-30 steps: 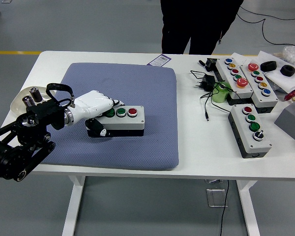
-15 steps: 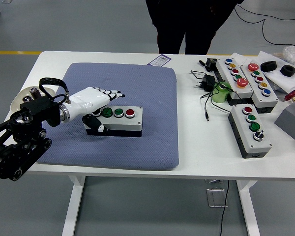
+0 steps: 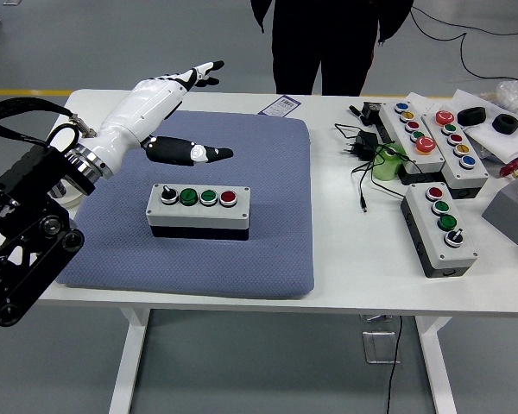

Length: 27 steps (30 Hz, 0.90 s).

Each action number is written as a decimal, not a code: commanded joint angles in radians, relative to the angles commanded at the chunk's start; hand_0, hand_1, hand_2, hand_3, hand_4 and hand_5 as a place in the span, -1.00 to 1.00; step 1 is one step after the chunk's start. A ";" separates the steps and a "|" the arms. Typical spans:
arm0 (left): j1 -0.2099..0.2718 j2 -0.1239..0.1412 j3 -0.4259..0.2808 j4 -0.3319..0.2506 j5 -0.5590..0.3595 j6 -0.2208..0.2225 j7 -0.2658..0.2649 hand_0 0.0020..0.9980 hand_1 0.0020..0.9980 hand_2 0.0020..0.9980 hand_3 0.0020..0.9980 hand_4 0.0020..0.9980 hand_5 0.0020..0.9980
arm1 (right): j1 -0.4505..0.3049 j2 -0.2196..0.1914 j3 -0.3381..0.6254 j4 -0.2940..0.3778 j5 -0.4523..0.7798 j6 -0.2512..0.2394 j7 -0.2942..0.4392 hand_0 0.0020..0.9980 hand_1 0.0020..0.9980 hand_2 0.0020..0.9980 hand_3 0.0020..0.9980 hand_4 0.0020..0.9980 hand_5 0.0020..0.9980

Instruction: Pick up the button,place it on the desk,press the button,press the button

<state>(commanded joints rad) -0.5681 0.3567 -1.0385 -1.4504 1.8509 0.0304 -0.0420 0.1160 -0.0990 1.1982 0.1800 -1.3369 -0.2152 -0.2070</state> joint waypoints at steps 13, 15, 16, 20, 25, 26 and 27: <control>0.028 0.014 0.024 -0.023 0.041 -0.262 0.178 -1.00 -1.00 -1.00 0.64 0.86 1.00 | 0.002 -0.001 -0.001 0.000 0.005 -0.001 0.002 0.49 0.37 0.41 0.15 -0.64 -0.78; 0.035 0.016 0.016 -0.033 0.058 -0.288 0.215 -1.00 -1.00 -1.00 0.56 0.79 1.00 | 0.002 -0.001 -0.001 0.000 0.004 0.000 0.002 0.49 0.37 0.41 0.15 -0.64 -0.78; 0.036 0.017 0.014 -0.036 0.063 -0.298 0.229 -1.00 -1.00 -1.00 0.56 0.79 1.00 | 0.002 -0.001 -0.001 0.000 0.005 0.000 0.002 0.49 0.37 0.41 0.15 -0.64 -0.78; 0.038 0.022 0.020 -0.046 0.079 -0.334 0.271 -1.00 -1.00 -1.00 0.56 0.79 1.00 | 0.001 -0.001 0.000 0.000 0.003 0.000 0.001 0.49 0.37 0.41 0.15 -0.64 -0.78; 0.037 0.025 0.059 -0.045 0.075 -0.350 0.282 -1.00 -1.00 -1.00 0.55 0.79 1.00 | 0.001 0.000 0.000 0.000 0.005 -0.001 0.000 0.49 0.37 0.41 0.15 -0.64 -0.79; 0.037 0.025 0.067 -0.044 0.076 -0.353 0.284 -1.00 -1.00 -1.00 0.55 0.79 1.00 | 0.001 0.000 0.000 0.000 0.006 -0.001 0.000 0.49 0.37 0.41 0.15 -0.64 -0.79; 0.038 0.026 0.072 -0.044 0.076 -0.354 0.286 -1.00 -1.00 -1.00 0.55 0.79 1.00 | 0.001 0.000 -0.001 0.000 0.006 -0.001 0.000 0.49 0.37 0.41 0.15 -0.64 -0.79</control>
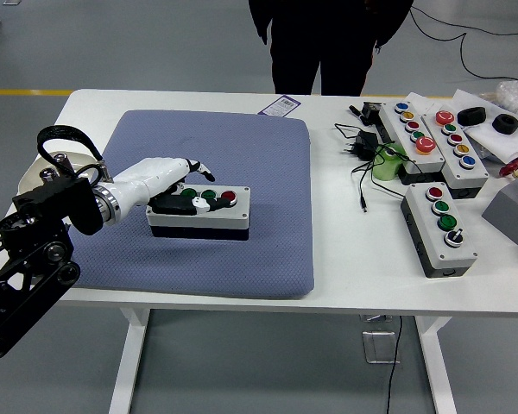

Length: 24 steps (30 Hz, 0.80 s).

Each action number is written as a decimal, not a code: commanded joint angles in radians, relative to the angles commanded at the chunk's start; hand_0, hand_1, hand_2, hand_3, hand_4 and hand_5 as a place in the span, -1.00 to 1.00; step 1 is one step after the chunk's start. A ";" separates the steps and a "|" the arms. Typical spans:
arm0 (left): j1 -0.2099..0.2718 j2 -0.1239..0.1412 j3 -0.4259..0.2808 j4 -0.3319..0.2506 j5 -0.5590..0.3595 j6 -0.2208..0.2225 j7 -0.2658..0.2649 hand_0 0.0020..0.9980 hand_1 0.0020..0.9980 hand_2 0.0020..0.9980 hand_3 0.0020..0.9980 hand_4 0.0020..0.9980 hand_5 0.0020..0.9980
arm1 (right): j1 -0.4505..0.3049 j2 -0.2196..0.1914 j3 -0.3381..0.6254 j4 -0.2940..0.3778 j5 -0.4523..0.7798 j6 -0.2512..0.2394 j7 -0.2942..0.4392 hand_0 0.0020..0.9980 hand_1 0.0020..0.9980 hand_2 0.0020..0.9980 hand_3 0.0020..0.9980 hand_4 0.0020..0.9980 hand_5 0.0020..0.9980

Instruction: Pick up the button,place it on the desk,press the button,press the button

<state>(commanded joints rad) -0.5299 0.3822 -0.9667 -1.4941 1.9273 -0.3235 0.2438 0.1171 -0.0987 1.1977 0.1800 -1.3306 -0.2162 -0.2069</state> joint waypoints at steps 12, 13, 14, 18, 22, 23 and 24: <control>0.001 0.001 0.031 0.011 0.022 0.001 0.012 -1.00 -1.00 -1.00 0.55 0.77 1.00 | -0.006 0.000 0.004 0.000 -0.004 0.000 -0.002 0.49 0.37 0.41 0.15 -0.64 -0.79; 0.000 0.001 0.032 0.013 0.023 0.001 0.013 -1.00 -1.00 -1.00 0.54 0.76 1.00 | -0.006 0.000 0.004 0.000 -0.005 0.000 -0.002 0.49 0.37 0.41 0.15 -0.64 -0.79; 0.000 0.001 0.033 0.016 0.024 0.001 0.014 -1.00 -1.00 -1.00 0.54 0.76 1.00 | -0.007 0.000 0.005 0.000 -0.007 0.000 -0.002 0.49 0.37 0.41 0.15 -0.64 -0.79; 0.001 0.000 0.032 0.021 0.033 -0.006 0.020 -1.00 -1.00 -1.00 0.54 0.76 1.00 | -0.008 0.000 0.007 0.000 -0.009 0.000 -0.002 0.49 0.37 0.41 0.15 -0.64 -0.79; 0.002 0.002 0.039 0.027 0.044 -0.028 0.031 -1.00 -1.00 -1.00 0.54 0.75 1.00 | -0.009 0.000 0.006 0.000 -0.009 0.000 -0.002 0.49 0.37 0.40 0.15 -0.64 -0.78; 0.002 0.003 0.042 0.030 0.049 -0.040 0.036 -1.00 -1.00 -1.00 0.54 0.75 1.00 | -0.008 0.000 0.006 0.000 -0.008 0.000 -0.001 0.49 0.37 0.40 0.15 -0.64 -0.78; 0.002 0.003 0.043 0.031 0.051 -0.046 0.038 -1.00 -1.00 -1.00 0.54 0.75 1.00 | -0.008 0.000 0.006 0.000 -0.008 0.000 -0.001 0.49 0.37 0.40 0.15 -0.64 -0.78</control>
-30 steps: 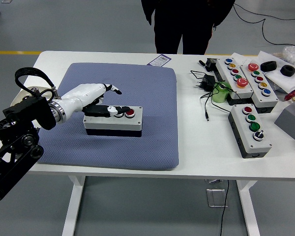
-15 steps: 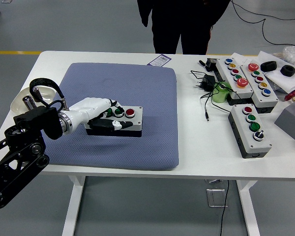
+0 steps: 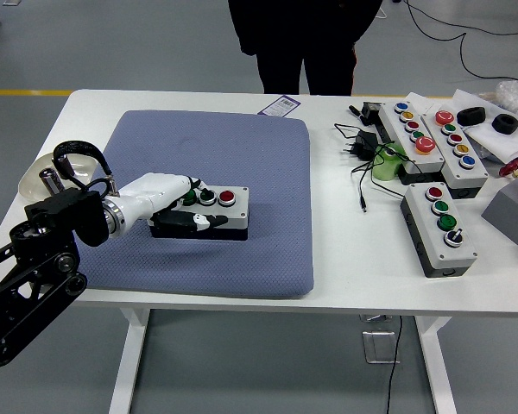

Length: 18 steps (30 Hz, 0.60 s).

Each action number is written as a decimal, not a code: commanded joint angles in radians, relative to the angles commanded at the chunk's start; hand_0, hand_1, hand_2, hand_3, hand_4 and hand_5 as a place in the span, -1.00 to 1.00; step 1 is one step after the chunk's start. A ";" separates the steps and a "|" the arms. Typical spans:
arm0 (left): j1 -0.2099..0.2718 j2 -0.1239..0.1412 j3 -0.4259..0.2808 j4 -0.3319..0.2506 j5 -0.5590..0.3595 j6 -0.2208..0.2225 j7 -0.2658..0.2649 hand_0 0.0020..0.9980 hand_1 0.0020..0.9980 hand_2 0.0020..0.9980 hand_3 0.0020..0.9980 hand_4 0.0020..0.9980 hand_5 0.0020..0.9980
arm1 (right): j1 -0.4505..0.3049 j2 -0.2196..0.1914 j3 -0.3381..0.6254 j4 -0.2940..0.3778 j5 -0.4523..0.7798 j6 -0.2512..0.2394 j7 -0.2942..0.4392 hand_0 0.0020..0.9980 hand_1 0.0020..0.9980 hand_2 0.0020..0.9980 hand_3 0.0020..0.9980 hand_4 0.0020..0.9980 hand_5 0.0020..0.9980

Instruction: Pick up the button,place it on the desk,press the button,press the button

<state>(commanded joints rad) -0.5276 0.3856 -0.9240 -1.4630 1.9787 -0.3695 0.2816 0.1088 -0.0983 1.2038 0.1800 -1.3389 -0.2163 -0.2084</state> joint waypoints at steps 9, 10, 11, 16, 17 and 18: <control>0.005 -0.006 -0.017 -0.012 -0.020 0.004 -0.001 -1.00 -1.00 -1.00 0.53 0.75 1.00 | 0.003 0.000 -0.001 0.000 0.003 0.001 0.000 0.49 0.37 0.41 0.15 -0.64 -0.78; 0.005 -0.007 -0.020 -0.017 -0.028 0.021 -0.007 -1.00 -1.00 -1.00 0.53 0.75 1.00 | 0.003 0.000 -0.001 0.000 0.003 0.001 0.000 0.49 0.37 0.41 0.15 -0.64 -0.78; 0.004 -0.007 -0.022 -0.022 -0.036 0.040 -0.014 -1.00 -1.00 -1.00 0.53 0.75 1.00 | 0.003 0.000 -0.001 0.000 0.004 0.001 0.000 0.49 0.37 0.41 0.15 -0.64 -0.78; -0.008 -0.022 -0.013 -0.031 -0.059 0.110 -0.039 -1.00 -1.00 -1.00 0.54 0.75 1.00 | 0.004 -0.001 -0.003 0.000 0.003 0.002 0.001 0.49 0.37 0.41 0.15 -0.64 -0.78; -0.009 -0.028 -0.013 -0.030 -0.063 0.111 -0.039 -1.00 -1.00 -1.00 0.54 0.75 1.00 | 0.005 -0.001 -0.004 0.000 0.003 0.002 0.001 0.49 0.37 0.41 0.15 -0.64 -0.78; -0.009 -0.032 -0.011 -0.029 -0.068 0.109 -0.039 -1.00 -1.00 -1.00 0.54 0.75 1.00 | 0.005 -0.001 -0.005 0.000 0.004 0.001 0.002 0.49 0.37 0.41 0.15 -0.64 -0.78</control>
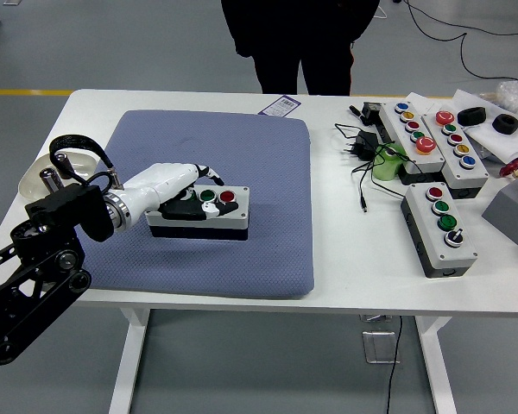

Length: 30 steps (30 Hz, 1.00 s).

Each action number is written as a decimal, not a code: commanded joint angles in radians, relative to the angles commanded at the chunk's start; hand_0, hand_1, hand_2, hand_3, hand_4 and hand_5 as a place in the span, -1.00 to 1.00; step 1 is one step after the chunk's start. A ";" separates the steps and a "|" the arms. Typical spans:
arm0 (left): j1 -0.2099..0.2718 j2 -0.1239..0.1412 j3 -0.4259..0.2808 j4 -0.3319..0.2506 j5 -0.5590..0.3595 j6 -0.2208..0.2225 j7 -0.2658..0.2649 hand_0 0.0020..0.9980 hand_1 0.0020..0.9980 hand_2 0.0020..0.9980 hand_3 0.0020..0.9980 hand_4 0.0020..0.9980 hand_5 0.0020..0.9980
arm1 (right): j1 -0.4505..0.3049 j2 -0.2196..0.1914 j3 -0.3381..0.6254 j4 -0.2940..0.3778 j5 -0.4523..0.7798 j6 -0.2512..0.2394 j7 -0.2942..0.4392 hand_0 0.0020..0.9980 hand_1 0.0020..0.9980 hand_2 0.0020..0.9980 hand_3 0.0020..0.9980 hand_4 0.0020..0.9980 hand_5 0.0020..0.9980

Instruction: Pick up the button,place it on the desk,press the button,press the button

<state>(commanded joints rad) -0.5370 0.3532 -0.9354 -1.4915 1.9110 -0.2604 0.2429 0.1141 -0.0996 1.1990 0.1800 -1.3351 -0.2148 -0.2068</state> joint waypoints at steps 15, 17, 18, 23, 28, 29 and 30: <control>-0.015 -0.032 0.036 0.083 0.010 -0.047 0.020 -1.00 -1.00 -1.00 0.54 0.75 1.00 | 0.005 -0.001 -0.005 0.000 0.005 -0.001 0.001 0.49 0.37 0.41 0.15 -0.64 -0.78; -0.015 -0.033 0.035 0.088 0.016 -0.052 0.023 -1.00 -1.00 -1.00 0.54 0.75 1.00 | 0.004 0.000 -0.005 0.000 0.005 -0.001 0.001 0.49 0.37 0.41 0.15 -0.64 -0.78; -0.016 -0.033 0.034 0.090 0.018 -0.058 0.024 -1.00 -1.00 -1.00 0.54 0.75 1.00 | 0.004 -0.001 -0.004 0.000 0.005 0.000 0.001 0.49 0.37 0.41 0.15 -0.64 -0.78; -0.016 -0.032 0.038 0.091 0.019 -0.081 0.033 -1.00 -1.00 -1.00 0.55 0.75 1.00 | 0.004 -0.001 -0.002 0.000 0.001 0.000 0.001 0.49 0.37 0.41 0.15 -0.64 -0.77; -0.006 -0.033 0.009 0.067 0.019 -0.033 0.024 -1.00 -1.00 -1.00 0.55 0.75 1.00 | 0.004 -0.001 0.000 0.000 0.003 0.000 0.002 0.49 0.37 0.41 0.15 -0.64 -0.77; -0.001 -0.034 -0.015 0.054 0.015 -0.008 0.020 -1.00 -1.00 -1.00 0.55 0.75 1.00 | 0.004 -0.001 0.000 0.000 0.003 -0.001 0.002 0.49 0.37 0.41 0.15 -0.64 -0.77; 0.002 -0.035 -0.031 0.045 0.012 0.006 0.017 -1.00 -1.00 -1.00 0.55 0.75 1.00 | 0.004 -0.001 0.001 0.000 0.002 -0.001 0.002 0.49 0.37 0.41 0.15 -0.64 -0.77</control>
<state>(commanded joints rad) -0.5351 0.3181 -0.9669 -1.4464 1.9228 -0.2539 0.2603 0.1178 -0.1003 1.1996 0.1800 -1.3327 -0.2155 -0.2050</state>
